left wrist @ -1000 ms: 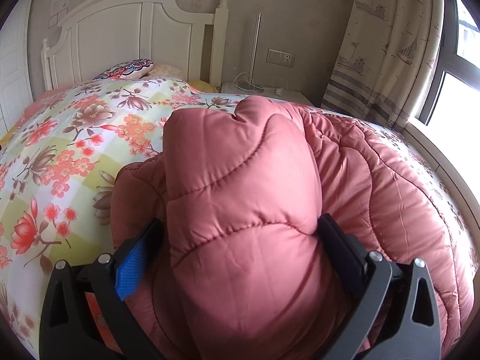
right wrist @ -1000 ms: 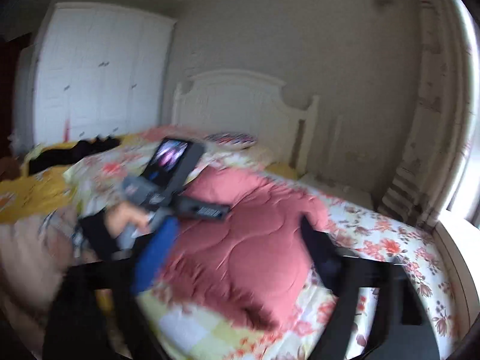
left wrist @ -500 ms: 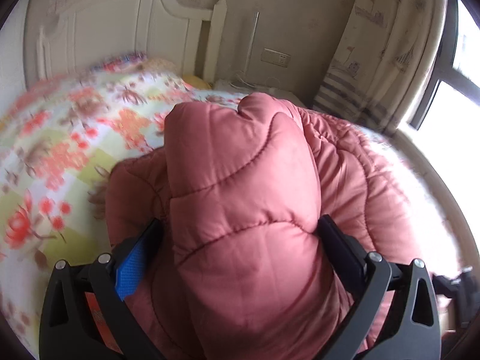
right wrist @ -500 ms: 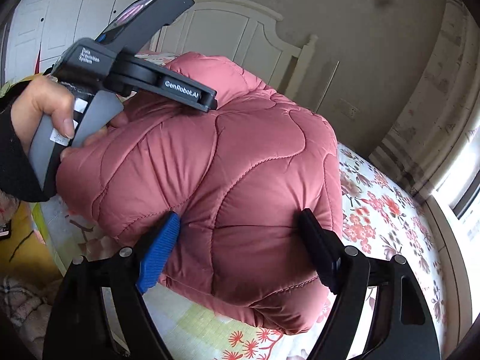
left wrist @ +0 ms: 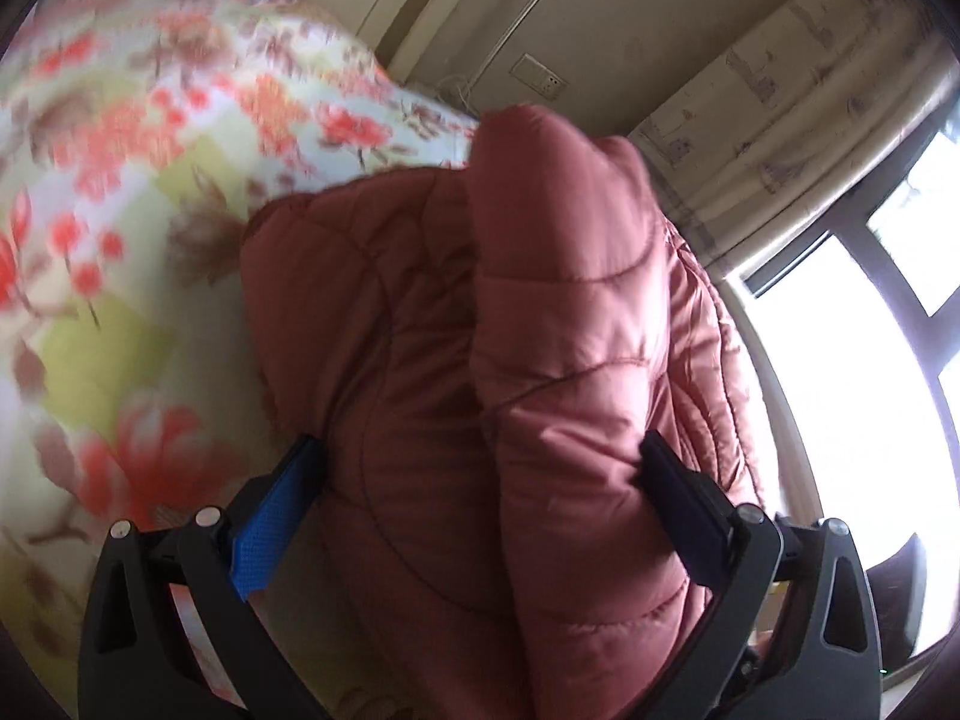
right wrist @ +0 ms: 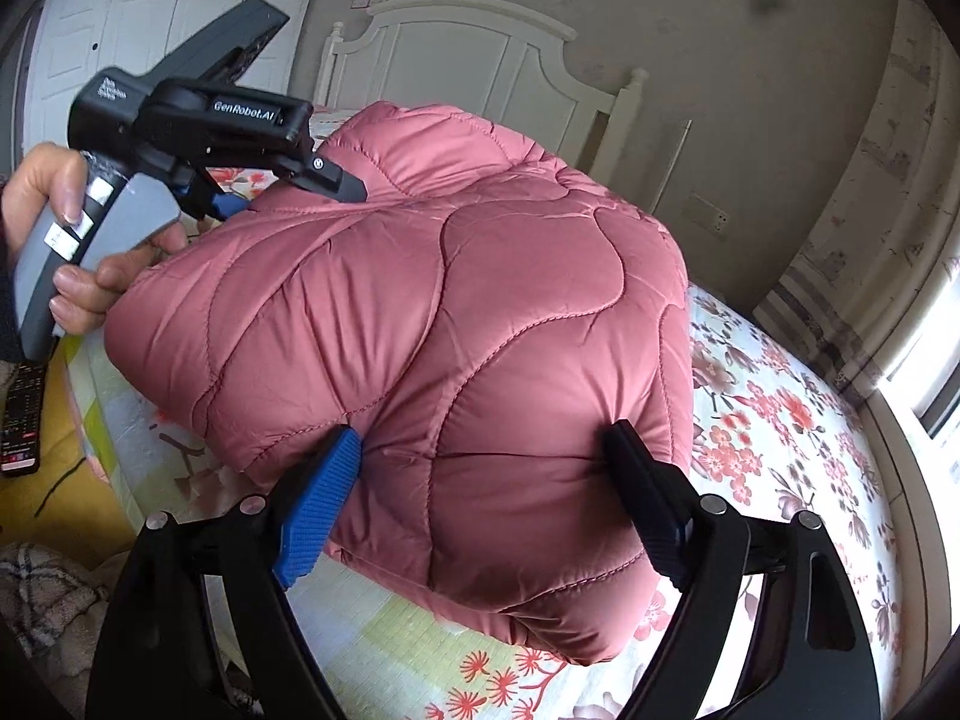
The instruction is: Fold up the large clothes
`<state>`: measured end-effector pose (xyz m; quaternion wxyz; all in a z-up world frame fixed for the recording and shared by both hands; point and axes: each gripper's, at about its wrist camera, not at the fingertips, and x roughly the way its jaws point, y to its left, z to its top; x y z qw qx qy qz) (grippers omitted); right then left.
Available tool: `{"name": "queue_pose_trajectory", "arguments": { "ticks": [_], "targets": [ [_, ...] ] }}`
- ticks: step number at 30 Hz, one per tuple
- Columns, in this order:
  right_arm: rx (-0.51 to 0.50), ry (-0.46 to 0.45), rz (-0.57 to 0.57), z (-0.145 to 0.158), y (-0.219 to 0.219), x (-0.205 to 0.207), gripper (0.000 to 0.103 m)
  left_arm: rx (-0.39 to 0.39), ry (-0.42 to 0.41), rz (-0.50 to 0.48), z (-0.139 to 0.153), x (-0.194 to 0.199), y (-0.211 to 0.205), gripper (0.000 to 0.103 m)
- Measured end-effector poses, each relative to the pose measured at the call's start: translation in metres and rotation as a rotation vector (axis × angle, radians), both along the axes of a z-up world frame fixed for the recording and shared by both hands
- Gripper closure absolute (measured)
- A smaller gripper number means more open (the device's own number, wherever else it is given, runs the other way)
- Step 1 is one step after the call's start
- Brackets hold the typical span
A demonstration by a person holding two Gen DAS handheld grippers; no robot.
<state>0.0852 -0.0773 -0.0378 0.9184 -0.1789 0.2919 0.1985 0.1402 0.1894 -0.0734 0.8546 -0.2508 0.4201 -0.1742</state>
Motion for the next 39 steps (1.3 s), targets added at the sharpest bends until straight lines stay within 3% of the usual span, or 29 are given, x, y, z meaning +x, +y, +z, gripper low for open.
{"name": "queue_pose_trajectory", "arguments": {
  "ticks": [4,13,15,17,20,24,28,30,31,35,39],
  "targets": [
    [0.046,0.030,0.031,0.003,-0.007,0.002,0.016,-0.112,0.042,-0.034,-0.015,0.006,0.010,0.002],
    [0.094,0.063,0.053,0.009,-0.016,0.007,0.013,-0.167,0.069,-0.081,-0.020,0.005,0.006,0.002],
    [0.207,0.109,0.090,0.020,-0.036,0.010,0.013,-0.162,0.061,-0.106,-0.020,0.007,0.002,0.002],
    [0.453,0.208,0.120,0.032,-0.076,0.022,0.013,-0.163,0.054,-0.125,-0.021,0.008,0.000,0.002],
    [0.741,0.376,0.024,0.022,-0.136,0.058,0.013,-0.168,0.049,-0.134,-0.022,0.012,-0.001,0.002],
    [0.823,0.572,-0.040,-0.013,-0.157,0.102,0.013,-0.170,0.062,-0.144,-0.023,0.016,-0.002,0.002],
    [0.925,0.736,0.046,-0.043,-0.133,0.130,0.005,-0.156,0.071,-0.167,-0.021,0.027,-0.011,0.002],
    [0.910,0.704,0.052,-0.041,-0.122,0.130,0.004,-0.153,0.067,-0.188,-0.020,0.028,-0.016,0.007],
    [0.895,0.675,0.050,-0.037,-0.117,0.126,0.007,-0.176,0.068,-0.202,-0.019,0.031,-0.020,0.022],
    [0.855,0.531,0.050,-0.019,-0.116,0.104,0.031,-0.352,0.010,-0.217,-0.028,0.029,-0.017,0.050],
    [0.777,0.359,0.043,0.008,-0.116,0.082,0.038,-0.311,-0.077,-0.224,-0.005,0.042,-0.039,0.057]
  ]
}}
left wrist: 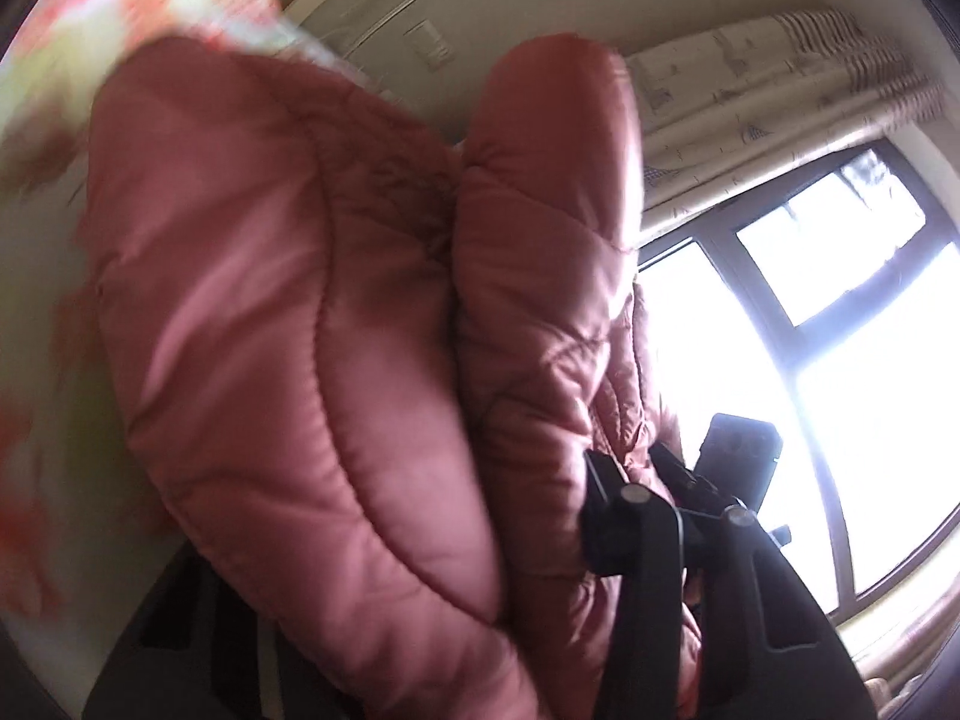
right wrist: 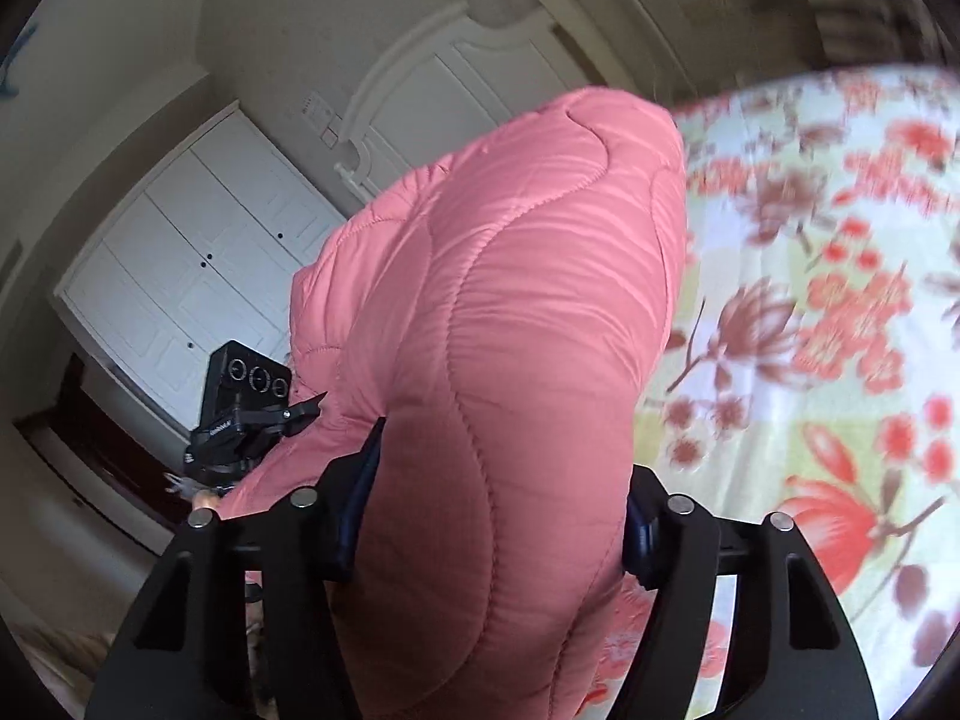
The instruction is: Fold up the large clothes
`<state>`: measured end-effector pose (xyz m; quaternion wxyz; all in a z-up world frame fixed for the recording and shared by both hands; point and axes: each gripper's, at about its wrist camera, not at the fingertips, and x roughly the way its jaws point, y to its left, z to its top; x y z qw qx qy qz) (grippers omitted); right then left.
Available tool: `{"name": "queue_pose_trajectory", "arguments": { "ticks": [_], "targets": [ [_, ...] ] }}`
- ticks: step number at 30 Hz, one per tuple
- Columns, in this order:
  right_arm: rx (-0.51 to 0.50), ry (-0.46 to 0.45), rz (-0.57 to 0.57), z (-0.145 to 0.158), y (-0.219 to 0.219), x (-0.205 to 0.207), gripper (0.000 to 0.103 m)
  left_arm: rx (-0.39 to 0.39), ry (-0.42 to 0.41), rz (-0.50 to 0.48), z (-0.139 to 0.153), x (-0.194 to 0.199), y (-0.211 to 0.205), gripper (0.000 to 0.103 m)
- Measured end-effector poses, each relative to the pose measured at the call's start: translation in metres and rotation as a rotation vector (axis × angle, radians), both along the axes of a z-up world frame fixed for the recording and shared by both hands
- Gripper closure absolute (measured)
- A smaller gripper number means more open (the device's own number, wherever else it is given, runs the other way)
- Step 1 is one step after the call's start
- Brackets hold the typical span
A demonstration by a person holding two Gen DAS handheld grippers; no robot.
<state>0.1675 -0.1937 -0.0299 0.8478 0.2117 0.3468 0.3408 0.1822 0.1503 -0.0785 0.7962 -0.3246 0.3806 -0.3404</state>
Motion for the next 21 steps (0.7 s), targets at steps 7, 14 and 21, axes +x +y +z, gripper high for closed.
{"name": "queue_pose_trajectory", "arguments": {
  "ticks": [7,14,21],
  "targets": [
    [0.005,-0.174,-0.139,0.067,-0.062,0.020,0.039,0.059,-0.164,-0.085,0.090,0.095,-0.065,0.056],
    [-0.014,-0.086,-0.258,0.073,-0.114,0.092,0.039,0.052,-0.040,-0.111,0.064,0.219,-0.116,0.053],
    [0.004,0.165,-0.307,-0.015,-0.138,0.136,0.033,0.036,0.122,-0.074,-0.019,0.266,-0.130,0.039]
  ]
}}
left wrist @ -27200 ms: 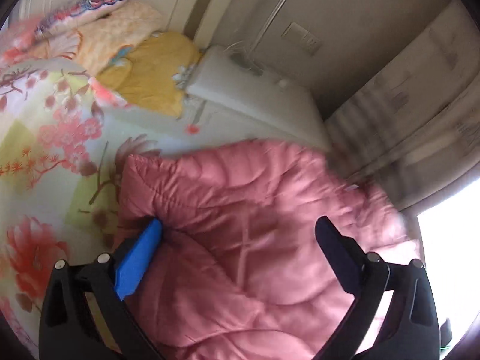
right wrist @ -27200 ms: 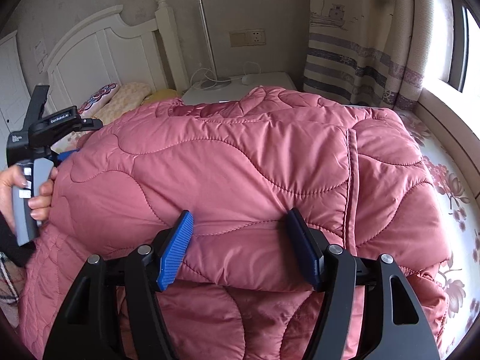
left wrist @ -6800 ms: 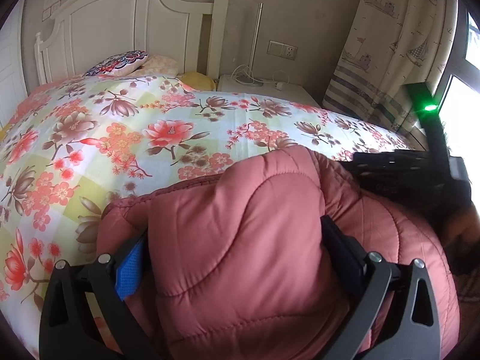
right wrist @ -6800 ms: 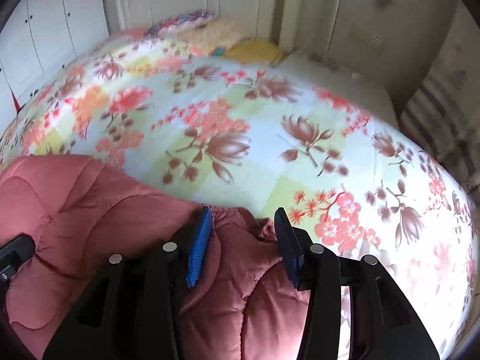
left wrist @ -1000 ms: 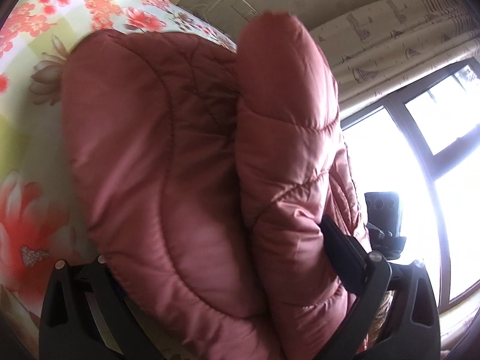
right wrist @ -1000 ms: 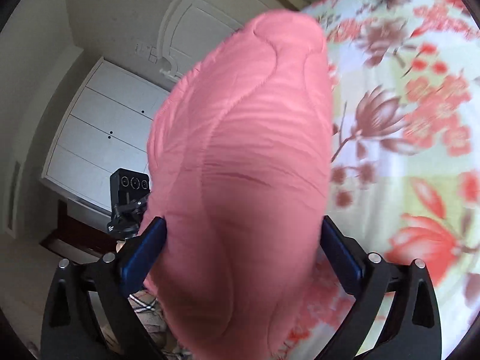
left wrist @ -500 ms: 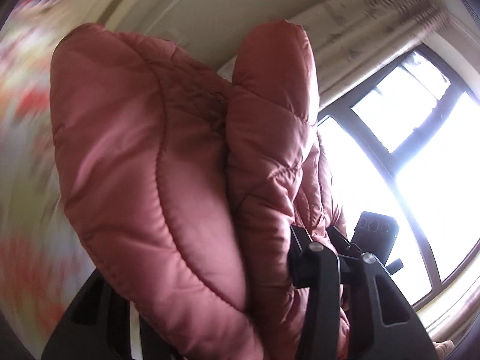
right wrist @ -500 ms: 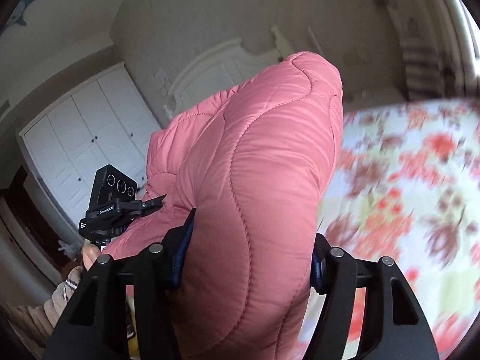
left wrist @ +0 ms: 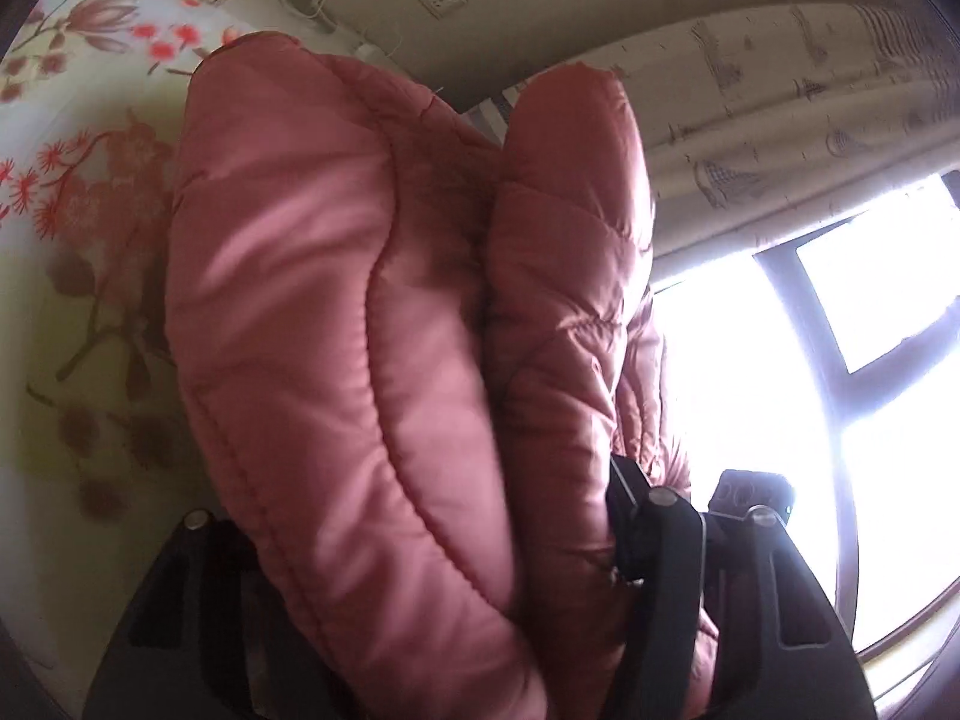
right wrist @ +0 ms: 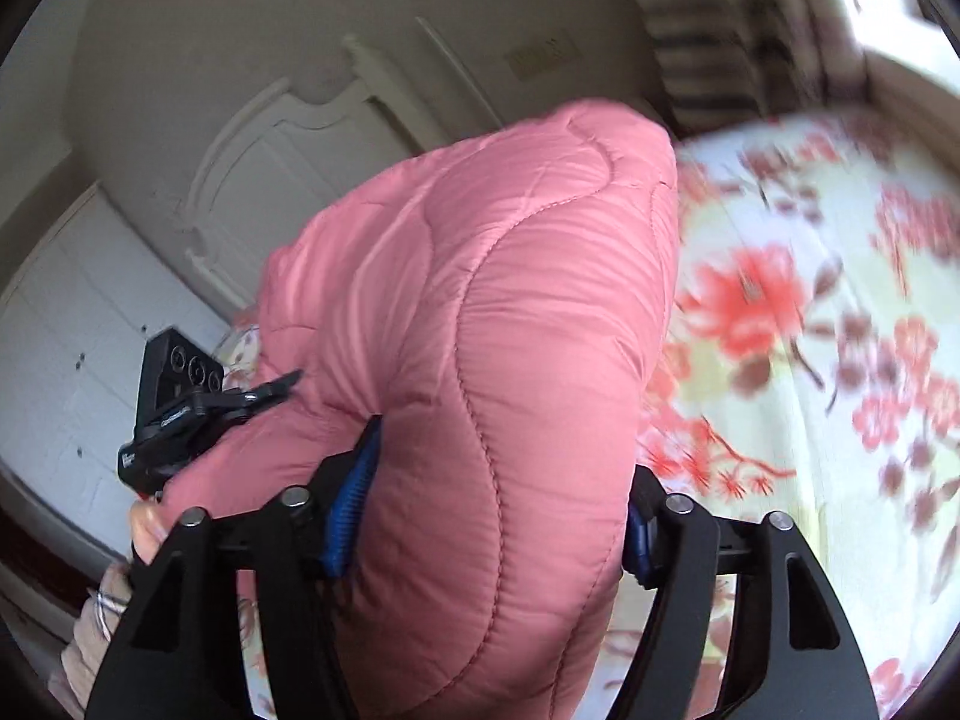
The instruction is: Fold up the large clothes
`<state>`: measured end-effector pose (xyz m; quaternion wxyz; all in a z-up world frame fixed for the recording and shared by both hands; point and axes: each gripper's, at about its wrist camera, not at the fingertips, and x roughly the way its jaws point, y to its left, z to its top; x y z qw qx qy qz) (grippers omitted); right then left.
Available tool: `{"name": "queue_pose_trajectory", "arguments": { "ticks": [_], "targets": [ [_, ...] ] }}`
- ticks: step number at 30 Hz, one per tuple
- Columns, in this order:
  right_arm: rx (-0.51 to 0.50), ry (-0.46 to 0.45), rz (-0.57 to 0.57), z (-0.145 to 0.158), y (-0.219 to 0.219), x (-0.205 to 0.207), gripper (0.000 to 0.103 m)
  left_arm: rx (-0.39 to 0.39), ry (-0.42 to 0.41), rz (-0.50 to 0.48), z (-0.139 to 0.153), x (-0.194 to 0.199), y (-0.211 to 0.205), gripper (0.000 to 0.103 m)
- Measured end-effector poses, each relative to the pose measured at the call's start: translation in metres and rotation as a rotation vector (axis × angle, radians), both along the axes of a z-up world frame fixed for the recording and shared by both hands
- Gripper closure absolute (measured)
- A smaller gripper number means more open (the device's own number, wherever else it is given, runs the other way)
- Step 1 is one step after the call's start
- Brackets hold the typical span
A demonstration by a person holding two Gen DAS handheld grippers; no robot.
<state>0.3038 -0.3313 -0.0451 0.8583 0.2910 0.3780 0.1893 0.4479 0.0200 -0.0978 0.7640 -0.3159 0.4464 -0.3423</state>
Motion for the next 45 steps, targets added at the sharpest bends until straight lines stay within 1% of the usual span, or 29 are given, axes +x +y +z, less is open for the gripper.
{"name": "queue_pose_trajectory", "arguments": {
  "ticks": [1,3,5,6,7,8,10,11,12,13,15,16,17,18,19,20,21,22,24,27,28,29,30,32,33,34,35,38,45],
  "targets": [
    [-0.002,0.010,-0.005,0.000,-0.001,-0.002,0.030,0.027,-0.006,-0.005,0.003,0.001,-0.002,0.037],
    [-0.049,0.021,-0.017,0.010,0.001,-0.006,0.028,0.047,-0.014,-0.007,0.008,0.005,-0.004,0.037],
    [-0.132,-0.008,-0.081,0.036,0.003,-0.017,0.026,0.040,-0.012,-0.002,0.010,0.011,-0.002,0.035],
    [-0.182,-0.057,-0.132,0.046,0.005,-0.025,0.026,0.040,-0.016,0.000,0.011,0.010,0.000,0.033],
    [-0.242,-0.152,-0.181,0.064,0.012,-0.038,0.025,0.042,-0.025,0.001,0.008,0.001,-0.002,0.033],
    [-0.269,-0.234,-0.175,0.077,0.023,-0.049,0.025,0.044,-0.035,0.004,0.009,0.002,-0.002,0.033],
    [-0.302,-0.294,-0.083,0.090,0.053,-0.057,0.025,0.042,-0.040,0.006,0.003,-0.021,-0.004,0.029],
    [-0.349,-0.309,-0.033,0.093,0.075,-0.060,0.025,0.041,-0.040,0.016,0.004,-0.021,-0.003,0.027],
    [-0.396,-0.321,0.002,0.093,0.091,-0.063,0.025,0.049,-0.043,0.026,0.006,-0.029,-0.004,0.022],
    [-0.473,-0.338,0.049,0.089,0.117,-0.065,0.025,0.058,-0.051,0.041,0.008,-0.035,-0.001,0.021],
    [-0.603,-0.329,0.116,0.070,0.156,-0.064,0.025,0.091,-0.087,0.082,0.024,-0.043,0.003,0.021],
    [-0.698,-0.322,0.125,0.054,0.174,-0.064,0.024,0.135,-0.124,0.124,0.038,-0.049,0.008,0.024],
    [-0.763,-0.334,0.125,0.038,0.184,-0.070,0.024,0.166,-0.161,0.160,0.050,-0.053,0.013,0.024],
    [-0.763,-0.334,0.125,0.038,0.184,-0.070,0.023,0.210,-0.241,0.210,0.070,-0.062,0.017,0.024],
    [-0.818,-0.352,0.121,0.030,0.192,-0.073,0.023,0.236,-0.309,0.224,0.089,-0.068,0.016,0.024],
    [-0.832,-0.355,0.118,0.026,0.194,-0.075,0.023,0.256,-0.348,0.219,0.103,-0.071,0.012,0.024],
    [-0.824,-0.349,0.119,0.027,0.194,-0.075,0.023,0.307,-0.400,0.200,0.122,-0.071,-0.002,0.024],
    [-0.819,-0.342,0.124,0.027,0.192,-0.074,0.023,0.346,-0.429,0.175,0.133,-0.069,-0.017,0.022],
    [-0.820,-0.335,0.139,0.026,0.192,-0.073,0.023,0.435,-0.461,0.101,0.142,-0.062,-0.048,0.022],
    [-0.825,-0.339,0.135,0.022,0.191,-0.068,0.023,0.537,-0.489,0.004,0.138,-0.048,-0.093,0.022],
    [-0.826,-0.340,0.133,0.020,0.190,-0.067,0.023,0.572,-0.483,-0.016,0.135,-0.039,-0.108,0.022],
    [-0.825,-0.339,0.132,0.025,0.188,-0.067,0.023,0.598,-0.460,-0.023,0.128,-0.029,-0.116,0.022],
    [-0.823,-0.338,0.132,0.025,0.190,-0.069,0.023,0.624,-0.412,-0.015,0.112,-0.013,-0.118,0.022],
    [-0.823,-0.338,0.133,0.025,0.191,-0.063,0.023,0.637,-0.354,-0.005,0.088,0.005,-0.116,0.020],
    [-0.821,-0.339,0.134,0.025,0.191,-0.059,0.023,0.603,-0.321,0.000,0.069,0.013,-0.108,0.020],
    [-0.823,-0.341,0.138,0.025,0.192,-0.059,0.023,0.583,-0.313,0.008,0.063,0.015,-0.101,0.020],
    [-0.836,-0.350,0.149,0.024,0.195,-0.060,0.023,0.567,-0.310,0.013,0.062,0.015,-0.097,0.020],
    [-0.893,-0.356,0.158,0.020,0.204,-0.060,0.023,0.575,-0.308,-0.001,0.063,0.020,-0.097,0.020],
    [-0.885,-0.350,0.156,0.022,0.201,-0.058,0.022,0.559,-0.332,0.022,0.064,0.017,-0.095,0.020]
  ]
}}
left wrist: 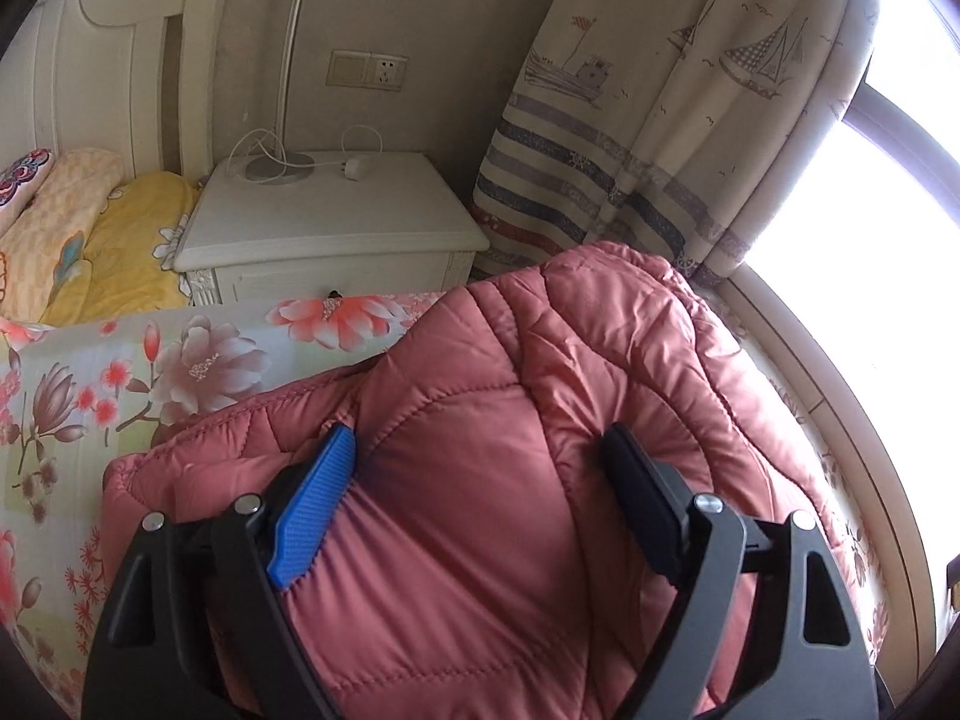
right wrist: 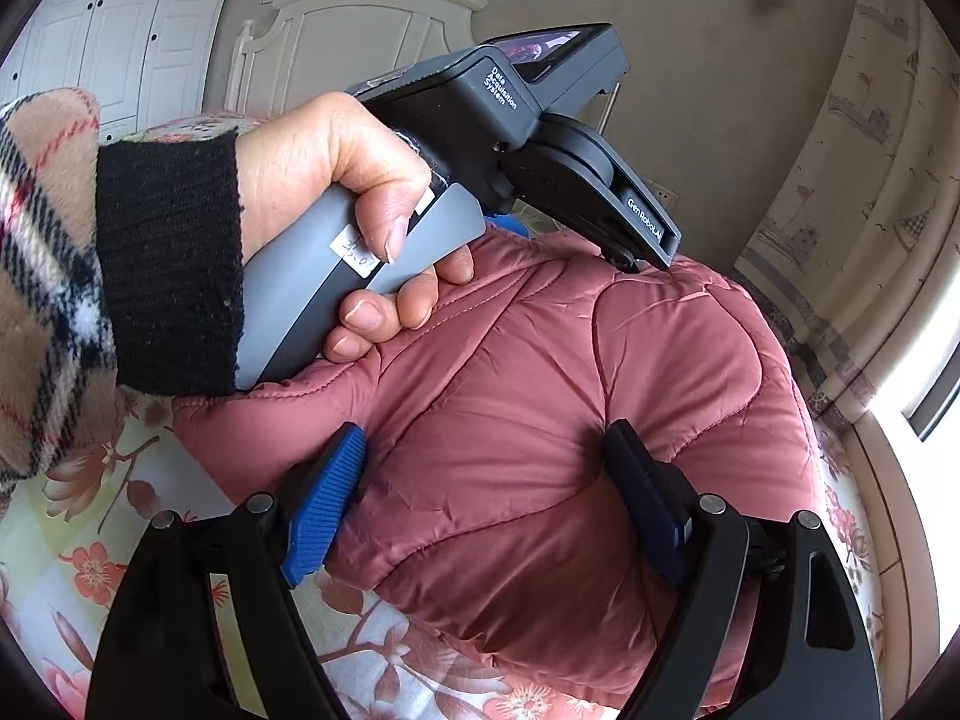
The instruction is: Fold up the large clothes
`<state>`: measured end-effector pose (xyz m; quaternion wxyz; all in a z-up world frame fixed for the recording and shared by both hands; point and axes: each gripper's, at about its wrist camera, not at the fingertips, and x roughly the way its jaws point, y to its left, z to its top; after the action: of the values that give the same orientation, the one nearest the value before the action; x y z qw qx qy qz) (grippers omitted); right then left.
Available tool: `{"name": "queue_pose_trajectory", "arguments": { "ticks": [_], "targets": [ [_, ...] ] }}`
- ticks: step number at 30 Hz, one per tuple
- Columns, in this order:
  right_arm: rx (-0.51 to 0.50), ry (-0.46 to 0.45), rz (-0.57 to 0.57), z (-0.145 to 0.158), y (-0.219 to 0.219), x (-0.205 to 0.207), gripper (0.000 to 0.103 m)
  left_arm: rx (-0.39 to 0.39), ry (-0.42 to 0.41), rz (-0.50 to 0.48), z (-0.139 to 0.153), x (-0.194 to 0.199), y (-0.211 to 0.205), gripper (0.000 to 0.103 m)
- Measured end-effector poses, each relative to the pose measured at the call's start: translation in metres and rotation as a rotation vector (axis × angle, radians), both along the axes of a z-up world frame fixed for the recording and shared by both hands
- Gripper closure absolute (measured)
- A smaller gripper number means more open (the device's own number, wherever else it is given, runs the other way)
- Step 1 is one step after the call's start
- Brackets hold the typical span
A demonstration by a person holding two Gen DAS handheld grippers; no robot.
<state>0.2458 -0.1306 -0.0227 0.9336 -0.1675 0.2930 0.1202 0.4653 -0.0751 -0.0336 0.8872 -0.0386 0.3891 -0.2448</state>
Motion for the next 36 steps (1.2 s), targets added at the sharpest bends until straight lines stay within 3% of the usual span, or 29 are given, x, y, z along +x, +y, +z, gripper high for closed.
{"name": "queue_pose_trajectory", "arguments": {
  "ticks": [3,6,8,11,17,20,23,25,31,36],
  "targets": [
    [-0.004,-0.003,-0.002,0.001,0.001,0.000,0.021,0.033,0.004,0.011,0.008,-0.004,-0.001,0.017],
    [0.079,-0.011,0.023,0.007,-0.014,-0.001,0.021,0.144,-0.041,0.091,0.034,-0.024,-0.002,0.009],
    [0.140,0.021,0.036,0.017,-0.029,-0.007,0.020,0.133,-0.125,0.129,0.059,-0.052,0.008,0.003],
    [0.243,0.033,0.016,0.048,-0.058,-0.026,0.016,0.129,-0.224,0.200,0.092,-0.093,0.026,0.002],
    [0.320,-0.123,-0.097,0.121,-0.113,-0.084,0.015,0.230,-0.540,0.355,0.158,-0.228,0.036,0.002],
    [0.370,-0.193,-0.154,0.138,-0.129,-0.122,0.004,0.190,-0.623,0.392,0.162,-0.290,0.037,0.002],
    [0.382,-0.241,-0.189,0.136,-0.131,-0.156,0.004,0.172,-0.567,0.446,0.143,-0.327,0.038,0.002],
    [0.339,-0.262,-0.195,0.129,-0.122,-0.177,0.004,0.153,-0.515,0.408,0.124,-0.342,0.038,0.002],
    [0.200,-0.279,-0.197,0.092,-0.097,-0.219,0.004,0.163,-0.358,0.427,0.057,-0.366,0.038,0.002],
    [0.214,-0.239,-0.216,0.065,-0.093,-0.231,0.004,0.200,-0.330,0.429,0.026,-0.381,0.035,0.002]
  ]
}}
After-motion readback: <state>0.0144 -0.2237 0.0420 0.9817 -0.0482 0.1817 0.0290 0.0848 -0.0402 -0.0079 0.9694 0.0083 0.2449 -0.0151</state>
